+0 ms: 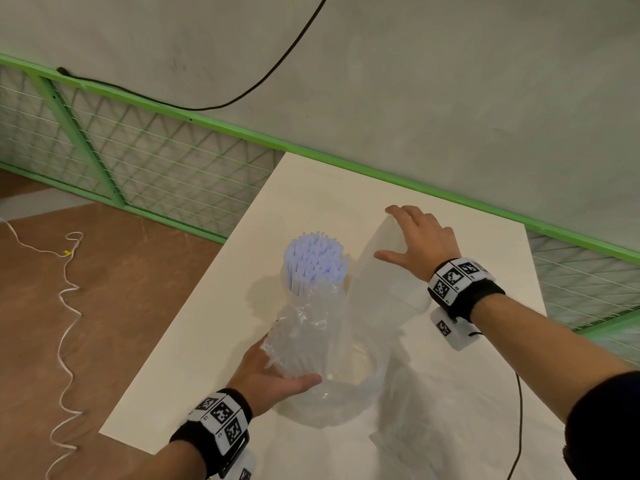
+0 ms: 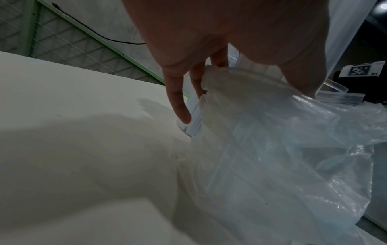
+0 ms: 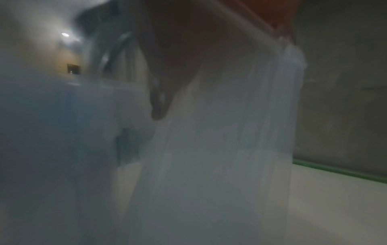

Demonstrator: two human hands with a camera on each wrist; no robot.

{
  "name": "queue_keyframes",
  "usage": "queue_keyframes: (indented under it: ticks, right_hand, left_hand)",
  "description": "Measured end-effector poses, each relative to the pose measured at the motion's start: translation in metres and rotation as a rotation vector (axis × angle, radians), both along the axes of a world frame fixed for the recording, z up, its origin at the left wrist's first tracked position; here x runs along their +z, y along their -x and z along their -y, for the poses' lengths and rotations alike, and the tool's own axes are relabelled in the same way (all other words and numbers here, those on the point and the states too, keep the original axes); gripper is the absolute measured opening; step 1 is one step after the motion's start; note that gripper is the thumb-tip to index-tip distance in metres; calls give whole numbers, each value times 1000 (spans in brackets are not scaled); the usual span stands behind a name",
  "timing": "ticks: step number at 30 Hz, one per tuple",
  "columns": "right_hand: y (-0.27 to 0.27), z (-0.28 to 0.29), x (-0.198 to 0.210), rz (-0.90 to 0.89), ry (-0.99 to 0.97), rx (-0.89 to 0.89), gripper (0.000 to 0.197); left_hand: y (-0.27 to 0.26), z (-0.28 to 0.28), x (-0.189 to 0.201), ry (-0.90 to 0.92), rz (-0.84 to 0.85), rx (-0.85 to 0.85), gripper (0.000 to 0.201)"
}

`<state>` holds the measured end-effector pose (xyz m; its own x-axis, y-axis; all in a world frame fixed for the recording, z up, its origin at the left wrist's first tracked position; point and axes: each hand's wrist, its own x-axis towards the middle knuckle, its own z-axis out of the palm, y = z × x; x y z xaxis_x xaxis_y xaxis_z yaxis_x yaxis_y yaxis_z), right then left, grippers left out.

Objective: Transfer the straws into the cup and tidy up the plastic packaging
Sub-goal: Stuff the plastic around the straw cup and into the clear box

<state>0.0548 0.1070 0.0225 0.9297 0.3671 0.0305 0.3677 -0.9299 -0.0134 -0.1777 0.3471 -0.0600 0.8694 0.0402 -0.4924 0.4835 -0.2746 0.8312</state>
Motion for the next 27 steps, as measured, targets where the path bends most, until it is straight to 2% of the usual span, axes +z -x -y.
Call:
queue_keyframes:
  ticks: [4,6,9,11,18,22,25,27]
  right_hand:
    - [-5,4,6,0,-218,24,55]
    - [-4,5,8,-23,-171,50,65]
    - [2,4,5,-45,26,45,98]
    - [3,3,3,-24,62,16,104]
    - [-3,3,-2,-37,-122,-14,95]
    - [1,4,3,-60,-57,36,96]
    - [9,3,13,69,54,83,87]
    - [21,-1,27,185,-47,120,70]
  left_hand:
    - [0,1,3,-36,14,-29,75]
    - [-1,2,6,-46,5,-39,72]
    - [0,2,4,-24,2,-1,72]
    - [0,2,4,-21,4,6,73]
    - [1,2,5,-54,39,-9,76]
    - [0,2,-2,-54,82,16,78]
    - [0,1,-3,-43,106,30,78]
    - [0,0,-3,-26,119,32,82]
